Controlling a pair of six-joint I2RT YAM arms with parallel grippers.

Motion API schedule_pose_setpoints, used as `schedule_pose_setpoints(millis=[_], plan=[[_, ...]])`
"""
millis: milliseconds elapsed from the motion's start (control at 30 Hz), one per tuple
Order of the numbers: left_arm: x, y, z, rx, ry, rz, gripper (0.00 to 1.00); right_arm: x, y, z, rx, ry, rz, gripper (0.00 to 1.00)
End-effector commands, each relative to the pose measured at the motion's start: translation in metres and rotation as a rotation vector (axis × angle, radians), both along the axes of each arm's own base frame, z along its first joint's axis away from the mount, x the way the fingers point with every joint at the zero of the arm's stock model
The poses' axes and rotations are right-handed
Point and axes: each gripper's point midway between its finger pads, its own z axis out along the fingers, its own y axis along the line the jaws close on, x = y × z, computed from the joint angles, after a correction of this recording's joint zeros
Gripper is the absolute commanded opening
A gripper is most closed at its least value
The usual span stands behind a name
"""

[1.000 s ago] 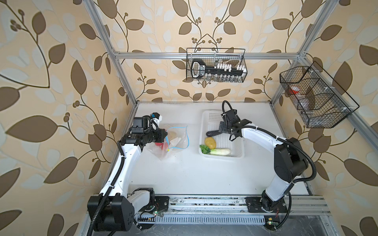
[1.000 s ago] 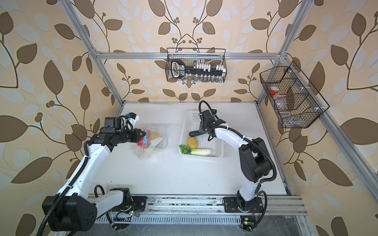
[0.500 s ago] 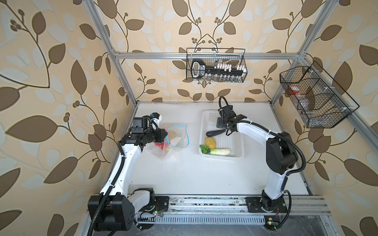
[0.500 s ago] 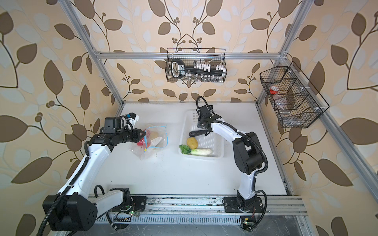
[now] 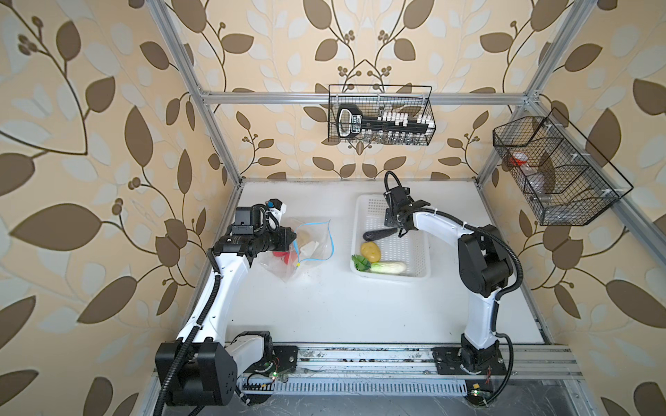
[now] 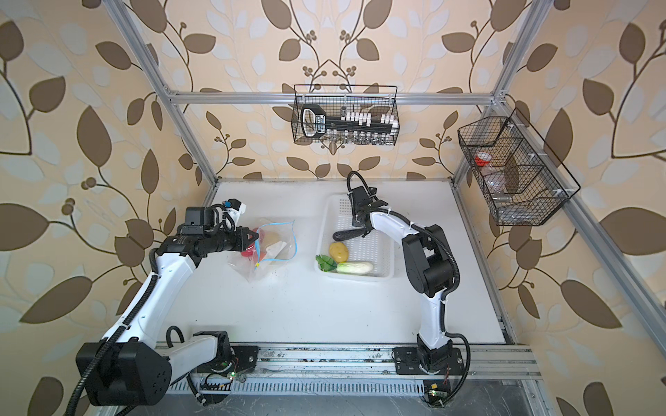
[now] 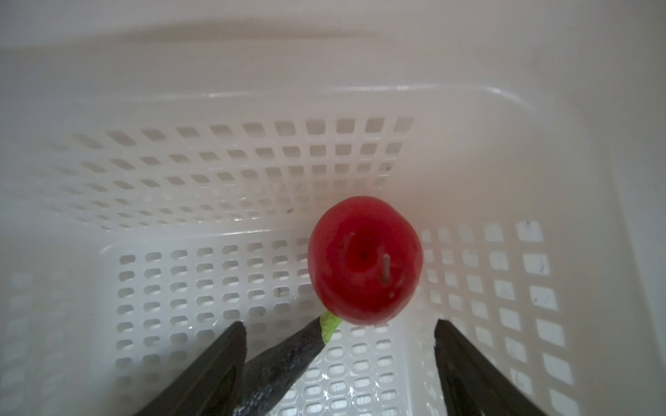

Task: Place the food in the zip-top bag and seal the zipper
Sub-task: 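Lower the open right gripper onto the red apple in the basket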

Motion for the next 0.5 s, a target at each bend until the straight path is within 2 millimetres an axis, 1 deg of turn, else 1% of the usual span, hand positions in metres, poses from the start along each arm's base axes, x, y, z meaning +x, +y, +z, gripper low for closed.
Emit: schedule_pose_setpoints(millis=[0,267,467], plan=[[0.002,-0.001,0.003,-0.024,-0.010,-0.005,0.00,0.007,-0.003,-0.005,-0.028,0.010,-0.011,0.82],[0.004,-0.001,-0.001,-0.026,0.005,-0.004,0.00,0.022,-0.011,-0.014,-0.033,0.042,-0.054,0.81],[0.004,0.000,-0.002,-0.021,0.006,-0.002,0.00,0.025,-0.012,-0.025,-0.030,0.054,-0.059,0.81]])
